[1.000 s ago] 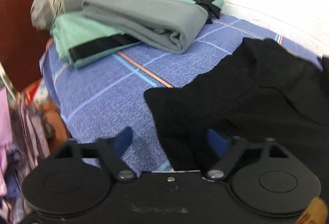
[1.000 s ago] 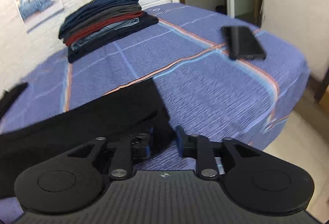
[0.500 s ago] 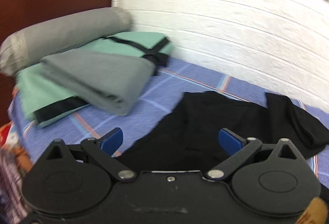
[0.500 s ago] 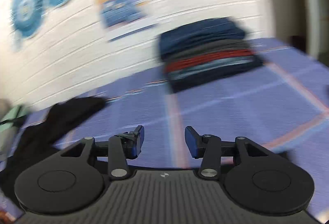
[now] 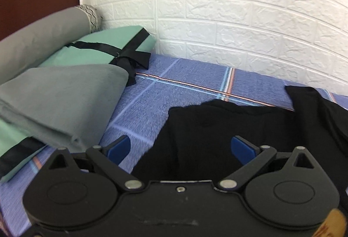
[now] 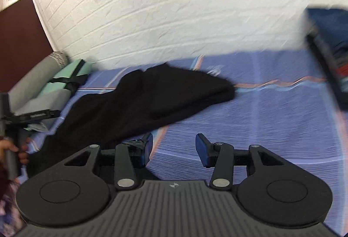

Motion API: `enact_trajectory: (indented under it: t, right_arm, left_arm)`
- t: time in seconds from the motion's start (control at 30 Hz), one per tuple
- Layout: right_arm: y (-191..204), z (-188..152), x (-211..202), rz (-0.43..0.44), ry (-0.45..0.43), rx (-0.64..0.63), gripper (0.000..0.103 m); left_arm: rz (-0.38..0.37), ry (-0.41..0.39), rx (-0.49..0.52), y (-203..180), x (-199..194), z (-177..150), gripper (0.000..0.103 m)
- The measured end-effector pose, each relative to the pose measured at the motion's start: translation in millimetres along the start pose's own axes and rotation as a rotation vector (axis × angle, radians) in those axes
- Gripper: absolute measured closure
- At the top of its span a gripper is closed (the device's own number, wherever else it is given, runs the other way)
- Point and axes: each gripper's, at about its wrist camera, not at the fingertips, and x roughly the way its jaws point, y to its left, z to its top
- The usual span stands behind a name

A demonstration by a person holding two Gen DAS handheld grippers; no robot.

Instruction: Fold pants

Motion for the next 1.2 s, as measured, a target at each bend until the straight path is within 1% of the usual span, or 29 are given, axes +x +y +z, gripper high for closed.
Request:
enact_trajectory:
  t: [0.03,0.13,0.17,0.2,0.3,0.33,0.37,0.4,0.43,0.47,0.5,0.53,0.57,0.6,0.67,0.77,0.8,0.87,0.9,0.93,0.97,1.0,1.03,1.1,1.13,1.2]
  right_arm:
    - [2,-1,9,0.024,0.014,0.018,0.027]
    - [16,-5,37,0.090,0.065,0.057,0.027]
    - [21,-6,47,0.110,0.079,0.067,0.027]
    - [25,-7,56,0.125,0.095,0.076,0.027]
    - [35,-8,76,0.143,0.125,0.107,0.027]
    - [36,-7,82,0.154,0.128,0.125,0.027]
    - [36,-6,87,0.162,0.133,0.143,0.027]
    - [37,-5,93,0.163,0.137,0.158,0.028]
    - [38,-4,98,0.161,0.137,0.169,0.031]
    - [38,-3,101,0.163,0.131,0.181,0.033]
    - [37,-3,104,0.165,0.126,0.199,0.037]
    - [37,-2,105,0.169,0.126,0.214,0.047]
    - [37,-1,105,0.170,0.122,0.225,0.060]
    - [37,1,105,0.164,0.114,0.224,0.097]
    - [38,2,94,0.142,0.071,0.201,0.099]
    - [29,3,78,0.079,0.030,0.192,0.100]
    - [25,1,78,0.055,0.034,0.196,0.100]
    - [16,-5,86,0.028,0.089,0.215,0.100]
    - [15,-8,87,0.052,0.092,0.216,0.100]
    - [15,-7,85,0.074,0.099,0.202,0.095]
    - [16,-5,81,0.085,0.107,0.190,0.084]
    - [17,-3,74,0.082,0.100,0.180,0.066]
    - [18,-1,65,0.072,0.087,0.164,0.064]
    - [18,6,48,0.075,0.039,0.115,0.064]
    - [19,11,42,0.064,0.011,0.094,0.064]
    - [18,26,40,0.038,-0.024,0.049,0.062]
  left_arm:
    - [-0.004,0.006,-0.006,4,9,3,0.004]
    - [-0.049,0.033,-0.018,12,39,14,0.005]
    - [-0.071,0.052,-0.029,16,49,18,0.008]
    - [-0.085,0.065,-0.046,19,56,20,0.010]
    - [-0.149,0.086,-0.110,28,71,24,0.012]
    - [-0.159,0.088,-0.123,30,74,25,0.012]
    - [-0.167,0.091,-0.135,32,78,26,0.017]
    - [-0.175,0.097,-0.143,33,81,26,0.028]
    - [-0.180,0.105,-0.145,33,85,27,0.036]
    - [-0.192,0.113,-0.147,32,89,27,0.058]
    - [-0.197,0.118,-0.148,31,89,26,0.060]
    - [-0.185,0.104,-0.142,29,88,25,0.063]
    - [-0.167,0.082,-0.133,27,86,25,0.096]
    - [-0.124,0.059,-0.123,28,83,27,0.098]
    - [-0.098,0.030,-0.165,39,79,30,0.098]
    - [-0.091,0.077,-0.209,50,92,31,0.098]
    - [-0.082,0.093,-0.202,49,96,29,0.097]
    - [-0.057,0.091,-0.164,41,98,27,0.095]
    - [-0.053,0.087,-0.149,39,96,27,0.092]
    - [-0.057,0.083,-0.143,38,92,29,0.088]
    - [-0.061,0.074,-0.148,38,87,31,0.076]
    - [-0.063,0.061,-0.157,39,81,33,0.063]
    - [-0.066,0.046,-0.162,39,71,36,0.060]
    - [-0.083,0.019,-0.153,35,60,41,0.059]
    - [-0.093,0.012,-0.149,32,55,44,0.059]
    - [-0.133,0.009,-0.143,20,45,46,0.059]
